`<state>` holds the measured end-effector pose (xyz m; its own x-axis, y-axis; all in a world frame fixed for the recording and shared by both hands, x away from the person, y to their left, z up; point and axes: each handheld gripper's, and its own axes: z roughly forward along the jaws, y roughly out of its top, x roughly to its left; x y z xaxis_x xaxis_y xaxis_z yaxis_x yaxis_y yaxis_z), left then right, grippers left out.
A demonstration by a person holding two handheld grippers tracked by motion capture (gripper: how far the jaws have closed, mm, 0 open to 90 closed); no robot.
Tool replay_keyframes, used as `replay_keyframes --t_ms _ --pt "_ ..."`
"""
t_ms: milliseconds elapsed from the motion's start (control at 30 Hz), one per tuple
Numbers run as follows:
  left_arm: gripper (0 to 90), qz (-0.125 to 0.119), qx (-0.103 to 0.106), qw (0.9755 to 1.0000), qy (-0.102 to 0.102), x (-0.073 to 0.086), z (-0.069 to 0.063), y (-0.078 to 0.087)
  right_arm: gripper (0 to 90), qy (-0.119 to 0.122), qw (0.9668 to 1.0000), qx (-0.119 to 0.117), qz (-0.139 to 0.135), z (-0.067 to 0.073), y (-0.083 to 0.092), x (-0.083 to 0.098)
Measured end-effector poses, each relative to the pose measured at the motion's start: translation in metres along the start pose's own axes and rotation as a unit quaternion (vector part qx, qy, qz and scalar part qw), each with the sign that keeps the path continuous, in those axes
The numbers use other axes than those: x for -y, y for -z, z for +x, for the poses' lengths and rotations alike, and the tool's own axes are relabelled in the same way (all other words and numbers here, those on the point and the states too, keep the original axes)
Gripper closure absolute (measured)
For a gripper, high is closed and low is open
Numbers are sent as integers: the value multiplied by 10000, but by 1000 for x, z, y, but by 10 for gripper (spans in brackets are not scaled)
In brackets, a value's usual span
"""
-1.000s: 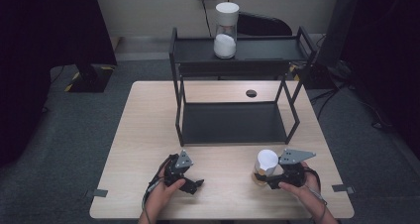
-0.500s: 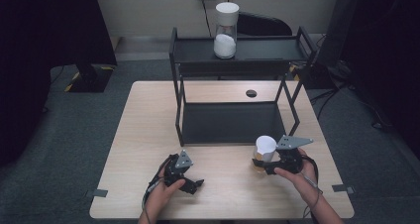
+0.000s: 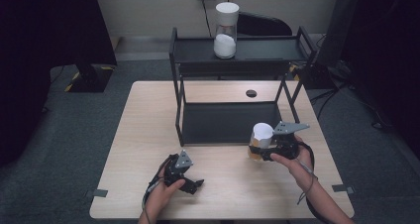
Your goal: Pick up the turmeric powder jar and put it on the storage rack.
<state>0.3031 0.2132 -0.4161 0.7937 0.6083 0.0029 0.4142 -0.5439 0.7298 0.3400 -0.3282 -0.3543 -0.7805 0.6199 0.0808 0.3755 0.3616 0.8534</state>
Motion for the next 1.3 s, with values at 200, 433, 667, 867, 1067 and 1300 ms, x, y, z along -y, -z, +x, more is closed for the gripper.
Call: replay_keyframes --t_ms 200,433,667,867,1067,1300 --pt "0 0 0 10000 0 0 0 0 304 -53 10000 8 -18 -8 2 -15" --pt "0 -1 0 10000 -2 0 0 0 304 5 10000 32 -6 -12 8 -35" --pt "0 1 0 10000 1 0 0 0 304 90 10000 14 35 -13 11 -57" --pt "0 1 -1 10000 1 0 0 0 304 164 9999 -33 38 -12 16 -77" --pt "0 1 -1 10000 0 0 0 0 305 148 9998 -64 -110 -11 23 -91" --pt "0 1 0 10000 0 0 0 0 305 295 9995 35 -93 -8 35 -116"
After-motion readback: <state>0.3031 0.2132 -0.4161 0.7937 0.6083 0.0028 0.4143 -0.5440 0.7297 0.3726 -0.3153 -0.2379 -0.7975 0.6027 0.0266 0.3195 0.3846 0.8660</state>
